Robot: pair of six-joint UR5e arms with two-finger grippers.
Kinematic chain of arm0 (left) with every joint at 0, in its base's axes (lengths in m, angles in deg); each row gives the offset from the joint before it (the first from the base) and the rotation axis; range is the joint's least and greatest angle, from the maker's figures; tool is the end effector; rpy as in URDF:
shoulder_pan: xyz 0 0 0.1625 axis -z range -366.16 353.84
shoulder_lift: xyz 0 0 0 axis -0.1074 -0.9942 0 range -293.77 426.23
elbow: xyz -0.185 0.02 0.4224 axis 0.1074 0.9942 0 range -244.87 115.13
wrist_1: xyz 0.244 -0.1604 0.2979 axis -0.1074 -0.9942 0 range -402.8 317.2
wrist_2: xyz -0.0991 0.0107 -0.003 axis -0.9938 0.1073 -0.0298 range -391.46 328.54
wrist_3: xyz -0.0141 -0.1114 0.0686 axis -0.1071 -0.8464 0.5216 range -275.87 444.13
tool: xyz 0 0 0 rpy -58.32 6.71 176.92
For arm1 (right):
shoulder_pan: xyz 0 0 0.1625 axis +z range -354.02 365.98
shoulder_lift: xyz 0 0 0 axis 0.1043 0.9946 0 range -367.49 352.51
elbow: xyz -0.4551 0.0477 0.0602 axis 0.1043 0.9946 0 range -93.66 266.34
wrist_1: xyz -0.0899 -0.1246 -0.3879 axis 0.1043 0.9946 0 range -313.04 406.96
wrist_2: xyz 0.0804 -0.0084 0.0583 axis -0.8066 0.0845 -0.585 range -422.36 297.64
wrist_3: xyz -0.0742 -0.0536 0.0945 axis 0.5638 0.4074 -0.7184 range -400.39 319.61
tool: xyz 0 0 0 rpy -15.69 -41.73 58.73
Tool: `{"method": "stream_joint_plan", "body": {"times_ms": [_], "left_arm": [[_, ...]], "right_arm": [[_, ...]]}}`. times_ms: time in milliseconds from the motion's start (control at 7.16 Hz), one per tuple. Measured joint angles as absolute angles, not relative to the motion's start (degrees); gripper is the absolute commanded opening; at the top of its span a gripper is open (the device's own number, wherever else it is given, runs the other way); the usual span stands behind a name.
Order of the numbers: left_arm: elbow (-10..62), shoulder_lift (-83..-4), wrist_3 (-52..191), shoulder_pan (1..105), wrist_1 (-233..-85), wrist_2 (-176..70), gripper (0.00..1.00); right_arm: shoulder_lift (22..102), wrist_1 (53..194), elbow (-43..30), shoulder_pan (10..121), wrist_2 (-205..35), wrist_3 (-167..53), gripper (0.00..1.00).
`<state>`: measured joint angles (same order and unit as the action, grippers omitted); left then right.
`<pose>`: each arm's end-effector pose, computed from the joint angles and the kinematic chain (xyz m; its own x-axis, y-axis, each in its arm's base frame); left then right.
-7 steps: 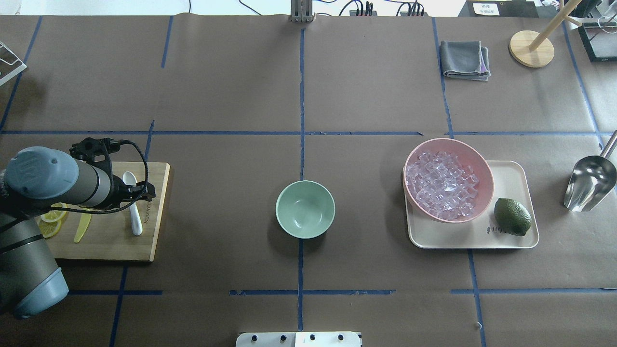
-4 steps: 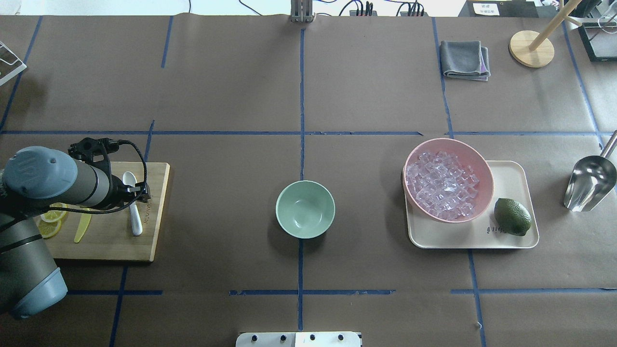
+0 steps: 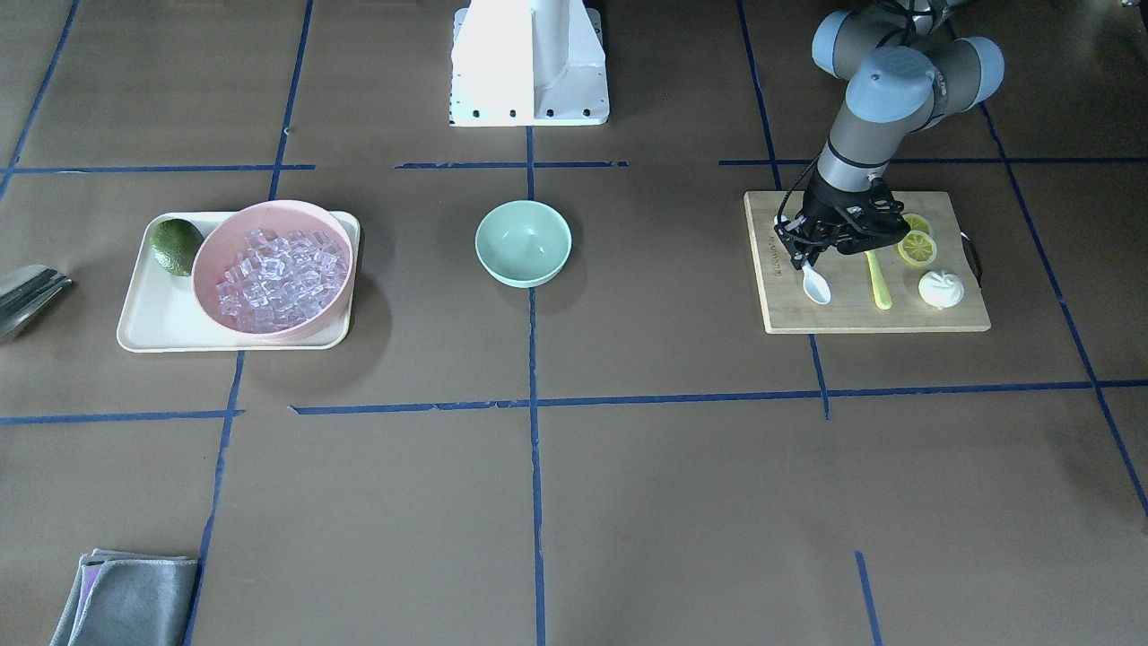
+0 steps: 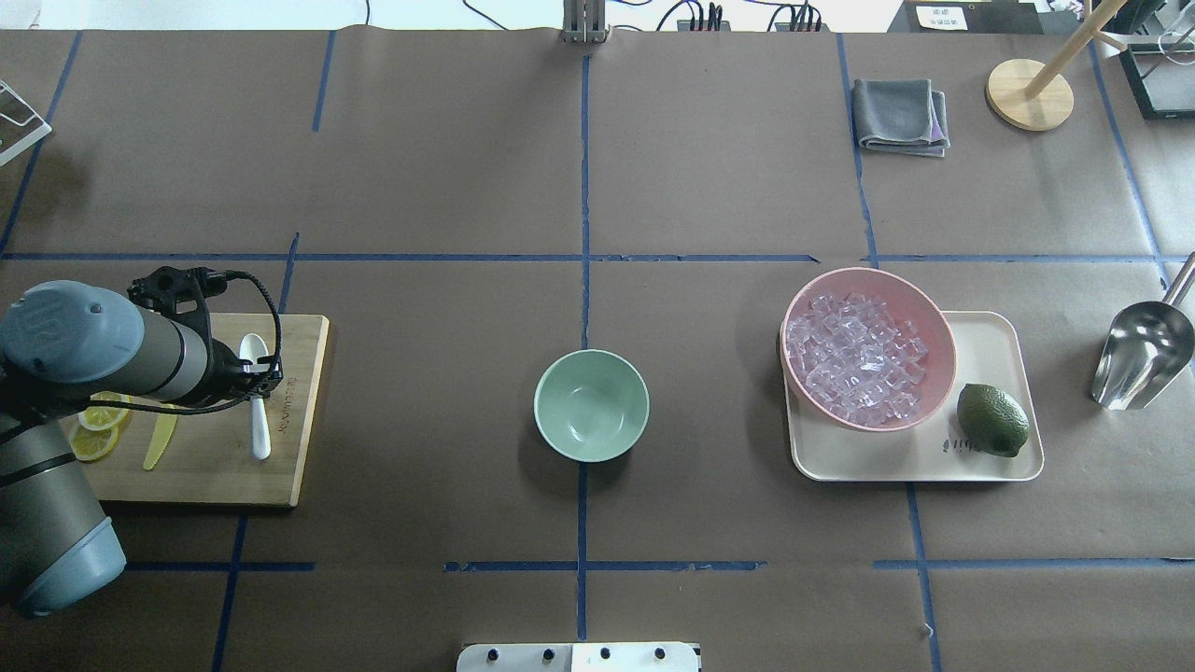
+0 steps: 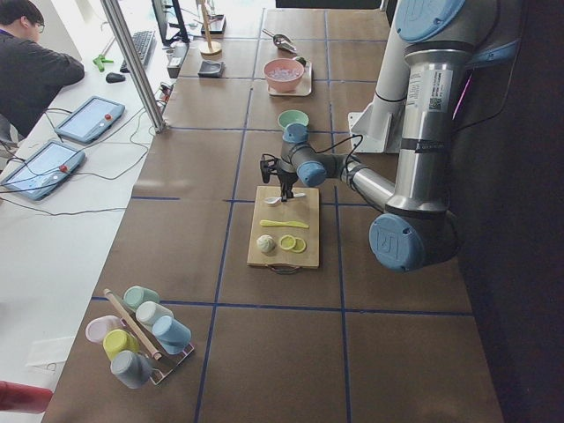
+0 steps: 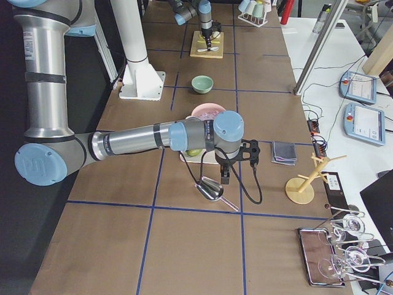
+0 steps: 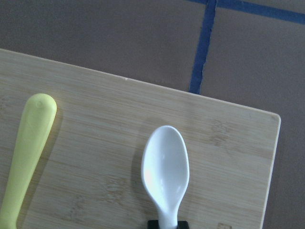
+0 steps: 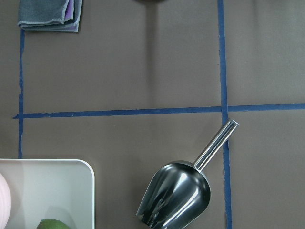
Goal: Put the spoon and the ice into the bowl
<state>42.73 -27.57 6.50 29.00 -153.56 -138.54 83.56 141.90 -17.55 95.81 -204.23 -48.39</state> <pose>0.4009 -0.3981 0.5052 0.6754 -0.2254 -0.7022 0.2505 0.9657 -0.0690 0.0283 -0.4869 0.6028 0.6116 0.0290 0.7907 -0.0827 0.9962 0.0275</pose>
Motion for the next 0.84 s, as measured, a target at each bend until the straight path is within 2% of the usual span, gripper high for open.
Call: {"method": "stream_joint_plan", "body": {"times_ms": [419, 838], "left_arm": [[52.18, -28.9, 8.82, 30.34, -141.67, -142.56, 0.0], [52.38, -42.58, 10.08, 28.1, -134.56, -143.2, 0.0]], "right_arm": [[83.6, 141.83, -18.44, 95.22, -204.47, -50.5, 1.0], [83.48, 141.64, -22.47, 90.44, -204.3, -57.88, 1.0]]}}
